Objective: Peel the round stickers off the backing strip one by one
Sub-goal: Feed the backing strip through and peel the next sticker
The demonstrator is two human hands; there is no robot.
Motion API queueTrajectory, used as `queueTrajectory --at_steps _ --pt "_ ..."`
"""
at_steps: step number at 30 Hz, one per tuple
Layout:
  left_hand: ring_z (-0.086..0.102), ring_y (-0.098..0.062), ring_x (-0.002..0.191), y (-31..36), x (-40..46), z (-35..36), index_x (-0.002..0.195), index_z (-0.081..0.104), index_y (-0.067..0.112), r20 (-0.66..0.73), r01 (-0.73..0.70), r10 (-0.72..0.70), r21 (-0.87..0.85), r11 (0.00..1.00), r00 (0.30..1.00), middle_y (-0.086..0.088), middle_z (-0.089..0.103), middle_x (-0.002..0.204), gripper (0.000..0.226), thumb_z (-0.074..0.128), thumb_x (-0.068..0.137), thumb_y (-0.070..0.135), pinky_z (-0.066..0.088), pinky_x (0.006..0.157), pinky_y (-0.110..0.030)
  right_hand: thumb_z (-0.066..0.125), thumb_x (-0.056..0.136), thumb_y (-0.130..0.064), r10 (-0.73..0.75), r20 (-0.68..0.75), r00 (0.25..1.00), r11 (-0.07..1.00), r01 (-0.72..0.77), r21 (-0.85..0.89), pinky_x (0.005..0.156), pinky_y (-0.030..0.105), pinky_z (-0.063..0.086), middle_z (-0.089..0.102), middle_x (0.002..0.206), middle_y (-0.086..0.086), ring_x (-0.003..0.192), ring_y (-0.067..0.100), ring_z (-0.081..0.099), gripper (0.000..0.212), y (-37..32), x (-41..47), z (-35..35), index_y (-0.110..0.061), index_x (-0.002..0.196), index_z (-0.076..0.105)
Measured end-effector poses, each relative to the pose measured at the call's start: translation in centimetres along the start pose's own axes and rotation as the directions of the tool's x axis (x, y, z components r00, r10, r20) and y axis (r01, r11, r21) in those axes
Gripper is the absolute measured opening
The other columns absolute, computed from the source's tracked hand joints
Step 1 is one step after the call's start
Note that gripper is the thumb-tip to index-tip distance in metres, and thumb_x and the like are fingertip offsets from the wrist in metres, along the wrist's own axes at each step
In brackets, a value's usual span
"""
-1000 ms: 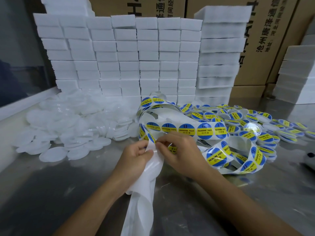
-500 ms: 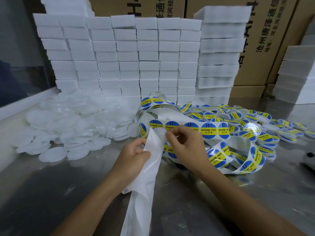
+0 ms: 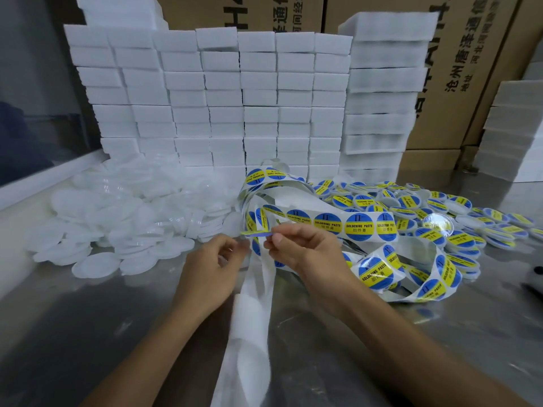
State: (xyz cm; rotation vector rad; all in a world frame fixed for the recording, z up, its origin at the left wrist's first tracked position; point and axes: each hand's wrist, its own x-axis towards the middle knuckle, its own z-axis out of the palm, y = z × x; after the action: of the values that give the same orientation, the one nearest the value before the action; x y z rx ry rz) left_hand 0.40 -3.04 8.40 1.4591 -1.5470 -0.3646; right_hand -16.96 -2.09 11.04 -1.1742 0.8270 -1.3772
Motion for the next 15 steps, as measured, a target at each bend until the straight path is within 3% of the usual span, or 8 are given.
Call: queueTrajectory --at_steps 2,4,6,8,11,15 --pt "0.06 -0.009 0.069 -0.3 0.3 -0.5 0.071 0.06 0.03 -0.083 -0.026 0.036 0.121 0.992 0.996 0.01 0.063 0.068 0.029 0.053 0.088 0.053 0.042 0.059 -0.028 0.071 0.085 0.001 0.004 -0.013 1.0 0.996 -0.005 -0.092 0.085 0.034 0.058 0.076 0.091 0.012 0.085 0.021 0.072 0.024 0.1 0.0 0.1 -0.02 0.079 0.08" --pt "0.061 -0.027 0.091 -1.0 0.7 -1.4 0.088 0.067 0.026 -0.153 0.0 0.054 0.332 0.943 0.987 0.002 0.066 0.09 0.02 0.057 0.09 0.044 0.046 0.077 -0.038 0.072 0.085 -0.004 0.018 -0.032 0.999 0.992 -0.022 -0.122 0.092 0.038 0.057 0.077 0.094 0.008 0.094 0.026 0.072 0.023 0.1 0.0 0.0 -0.024 0.079 0.081" --pt "0.052 -0.031 0.115 -1.9 1.0 -2.3 0.118 0.063 0.023 -0.112 0.092 -0.033 0.575 0.813 0.993 -0.005 0.061 0.121 0.033 0.058 0.09 0.038 0.037 0.093 -0.045 0.074 0.085 -0.006 0.014 -0.044 0.999 0.995 -0.019 -0.098 0.092 0.04 0.057 0.077 0.093 0.008 0.096 0.031 0.071 0.018 0.0 0.1 -0.2 -0.022 0.081 0.08" --pt "0.042 -0.027 0.127 -2.6 1.1 -2.9 0.134 0.051 0.021 -0.048 0.151 -0.166 0.699 0.699 0.985 -0.003 0.05 0.138 0.046 0.052 0.092 0.039 0.033 0.098 -0.047 0.073 0.085 -0.004 -0.007 -0.053 0.999 0.997 0.002 -0.082 0.085 0.035 0.06 0.077 0.092 0.01 0.09 0.026 0.072 0.016 -0.2 0.0 -0.2 -0.019 0.087 0.078" --pt "0.04 -0.024 0.127 -3.0 1.2 -3.1 0.131 0.053 0.02 -0.035 0.155 -0.193 0.74 0.654 0.98 -0.002 0.047 0.138 0.04 0.045 0.095 0.037 0.032 0.098 -0.047 0.072 0.085 0.0 -0.046 -0.077 0.996 0.994 0.037 -0.107 0.073 0.022 0.058 0.076 0.097 0.013 0.083 0.012 0.071 0.023 -0.4 0.1 -0.4 -0.014 0.103 0.073" --pt "0.042 -0.024 0.12 -3.1 1.4 -3.1 0.122 0.061 0.022 -0.051 0.13 -0.142 0.77 0.624 0.988 -0.002 0.05 0.129 0.033 0.047 0.095 0.035 0.03 0.096 -0.047 0.072 0.085 0.0 -0.079 -0.105 0.991 0.987 0.063 -0.148 0.069 0.015 0.055 0.076 0.091 0.006 0.077 0.005 0.07 0.02 -0.8 0.2 -0.6 -0.014 0.1 0.073"
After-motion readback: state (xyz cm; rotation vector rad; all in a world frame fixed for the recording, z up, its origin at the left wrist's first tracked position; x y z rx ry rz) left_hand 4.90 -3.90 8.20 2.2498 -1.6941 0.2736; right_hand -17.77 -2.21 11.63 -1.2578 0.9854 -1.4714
